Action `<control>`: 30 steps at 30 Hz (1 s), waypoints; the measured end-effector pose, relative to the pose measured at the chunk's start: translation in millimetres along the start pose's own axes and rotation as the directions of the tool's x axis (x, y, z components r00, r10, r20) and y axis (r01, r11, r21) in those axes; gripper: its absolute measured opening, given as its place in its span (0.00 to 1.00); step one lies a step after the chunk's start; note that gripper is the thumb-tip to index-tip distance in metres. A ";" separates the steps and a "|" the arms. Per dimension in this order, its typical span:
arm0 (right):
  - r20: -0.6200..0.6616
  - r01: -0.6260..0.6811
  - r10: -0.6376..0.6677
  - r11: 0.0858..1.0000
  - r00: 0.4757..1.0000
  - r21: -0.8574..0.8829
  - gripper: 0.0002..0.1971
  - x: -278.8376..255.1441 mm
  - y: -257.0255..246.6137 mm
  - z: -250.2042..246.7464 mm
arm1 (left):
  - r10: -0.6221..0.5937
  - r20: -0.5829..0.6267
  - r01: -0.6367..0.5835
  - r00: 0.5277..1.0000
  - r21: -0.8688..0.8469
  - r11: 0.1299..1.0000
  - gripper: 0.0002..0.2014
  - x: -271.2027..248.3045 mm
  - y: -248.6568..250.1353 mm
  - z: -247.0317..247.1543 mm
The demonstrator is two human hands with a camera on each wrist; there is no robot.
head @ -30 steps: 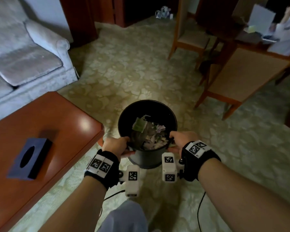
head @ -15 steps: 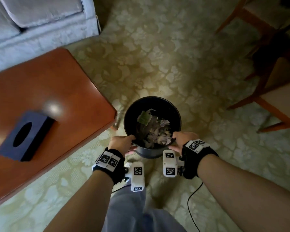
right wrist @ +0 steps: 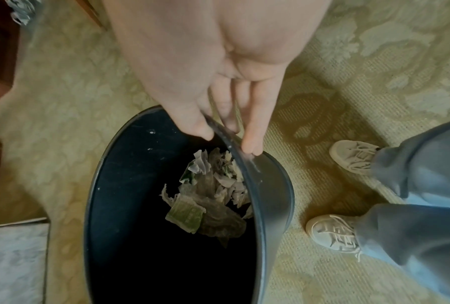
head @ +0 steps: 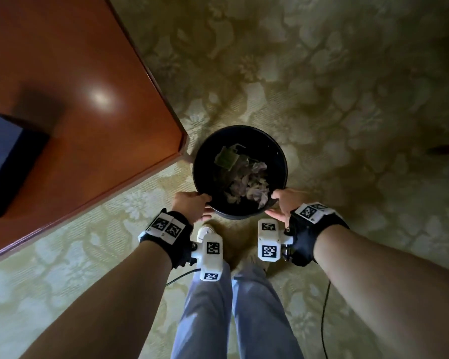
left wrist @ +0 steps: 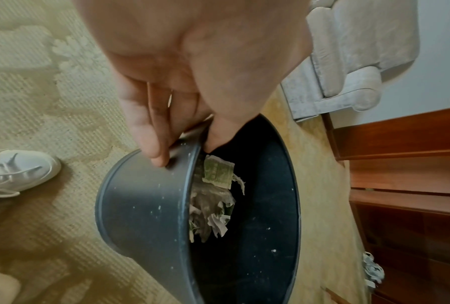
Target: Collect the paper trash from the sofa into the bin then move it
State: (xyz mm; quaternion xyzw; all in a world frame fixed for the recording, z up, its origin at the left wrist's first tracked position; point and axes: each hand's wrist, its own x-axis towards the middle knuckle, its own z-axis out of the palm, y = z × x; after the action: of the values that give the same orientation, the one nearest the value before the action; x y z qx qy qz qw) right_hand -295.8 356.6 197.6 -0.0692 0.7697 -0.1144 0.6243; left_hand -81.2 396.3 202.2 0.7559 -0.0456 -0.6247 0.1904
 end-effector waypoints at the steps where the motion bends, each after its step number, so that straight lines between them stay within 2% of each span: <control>1: -0.009 -0.021 0.021 1.000 1.000 0.005 0.11 19.6 1.2 3.0 | -0.018 -0.002 0.018 1.000 -0.011 1.000 0.03 17.3 -4.8 5.0; 5: 0.006 -0.035 0.035 0.999 0.999 -0.030 0.12 93.6 10.1 11.8 | -0.064 -0.036 0.061 0.997 -0.072 0.995 0.05 81.4 -26.1 25.4; 10: -0.013 -0.025 0.024 0.992 1.000 -0.120 0.20 165.7 18.6 26.9 | -0.069 -0.060 0.060 0.996 -0.139 0.988 0.08 151.8 -48.0 41.8; 14: -0.008 0.004 -0.005 0.998 1.000 -0.070 0.23 213.3 25.6 42.3 | -0.073 -0.088 0.055 0.993 -0.190 0.980 0.09 198.6 -55.7 50.9; 20: 0.017 0.032 -0.033 0.999 0.999 0.030 0.19 255.9 23.7 62.6 | -0.043 -0.102 0.021 0.994 -0.203 0.979 0.10 247.3 -60.1 53.7; 22: 0.089 -0.019 0.005 0.987 0.996 0.159 0.16 266.3 24.6 63.3 | -0.031 -0.102 0.011 0.994 -0.198 0.980 0.08 258.5 -60.9 55.2; 24: 0.121 -0.044 0.013 0.966 0.993 0.254 0.19 266.8 21.7 65.4 | -0.041 -0.110 0.017 0.993 -0.212 0.977 0.06 265.5 -60.3 55.9; 25: 0.118 -0.034 0.004 0.966 0.993 0.256 0.19 268.3 22.4 68.6 | -0.048 -0.114 0.023 0.992 -0.214 0.977 0.05 270.2 -61.7 55.6; 27: 0.056 0.002 -0.010 0.990 0.998 0.138 0.16 273.9 25.1 76.5 | -0.061 -0.130 0.034 0.990 -0.203 0.979 0.06 278.7 -65.1 53.6; 30: 0.017 0.021 -0.022 0.996 1.000 0.085 0.10 278.8 32.2 79.1 | -0.049 -0.116 0.026 0.992 -0.191 0.981 0.10 282.6 -70.3 51.7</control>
State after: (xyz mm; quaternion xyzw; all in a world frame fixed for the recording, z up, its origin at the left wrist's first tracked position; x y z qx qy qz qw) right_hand -276.1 311.0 -89.7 -0.0519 0.7576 -0.1532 0.6324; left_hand -82.0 362.6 -91.6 0.7714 0.0397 -0.5830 0.2520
